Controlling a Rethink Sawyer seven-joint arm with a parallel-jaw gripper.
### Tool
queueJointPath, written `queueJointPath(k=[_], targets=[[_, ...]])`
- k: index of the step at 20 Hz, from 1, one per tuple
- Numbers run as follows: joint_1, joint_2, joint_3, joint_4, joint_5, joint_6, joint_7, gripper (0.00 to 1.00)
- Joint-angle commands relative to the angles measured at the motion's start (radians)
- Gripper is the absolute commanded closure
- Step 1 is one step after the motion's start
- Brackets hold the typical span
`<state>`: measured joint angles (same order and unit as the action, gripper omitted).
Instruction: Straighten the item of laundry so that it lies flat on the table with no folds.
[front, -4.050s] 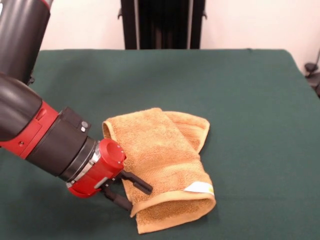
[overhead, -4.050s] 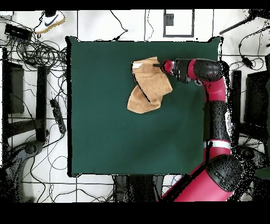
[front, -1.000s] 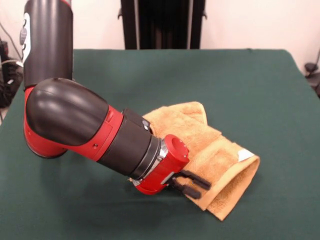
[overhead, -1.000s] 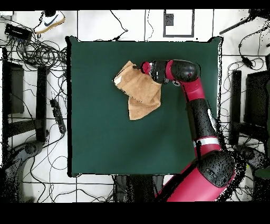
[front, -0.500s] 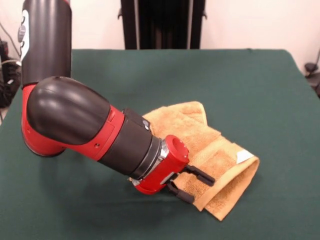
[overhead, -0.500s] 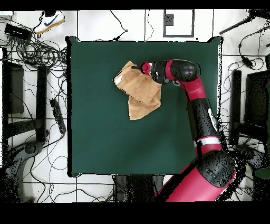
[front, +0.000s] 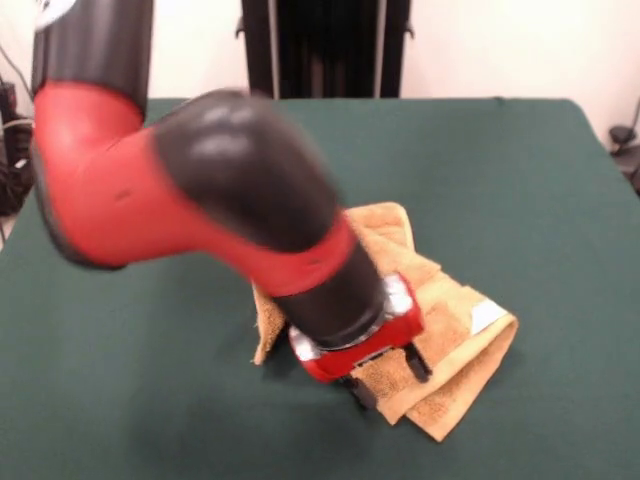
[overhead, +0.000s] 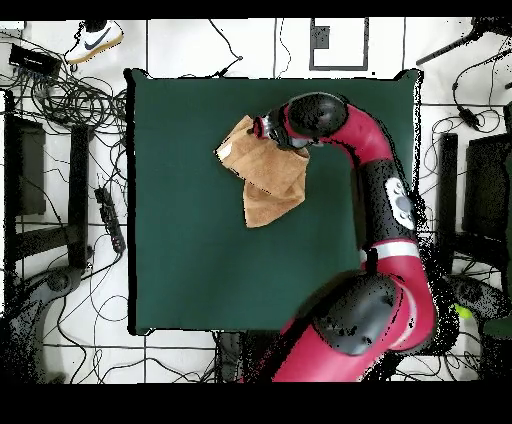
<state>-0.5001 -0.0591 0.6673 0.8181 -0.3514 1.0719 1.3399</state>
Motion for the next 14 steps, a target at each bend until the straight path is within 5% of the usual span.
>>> queueJointPath(k=[1, 6, 11, 14], targets=[[0.351, -0.097, -0.562, -0.295, -0.430, 0.170, 0.689, 0.00], [0.449, -0.060, -0.649, -0.419, -0.563, 0.324, 0.729, 0.00], [0.504, -0.018, -0.689, -0.493, -0.710, 0.334, 0.650, 0.00], [0.512, -0.010, -0.684, -0.501, -0.723, 0.346, 0.685, 0.00]])
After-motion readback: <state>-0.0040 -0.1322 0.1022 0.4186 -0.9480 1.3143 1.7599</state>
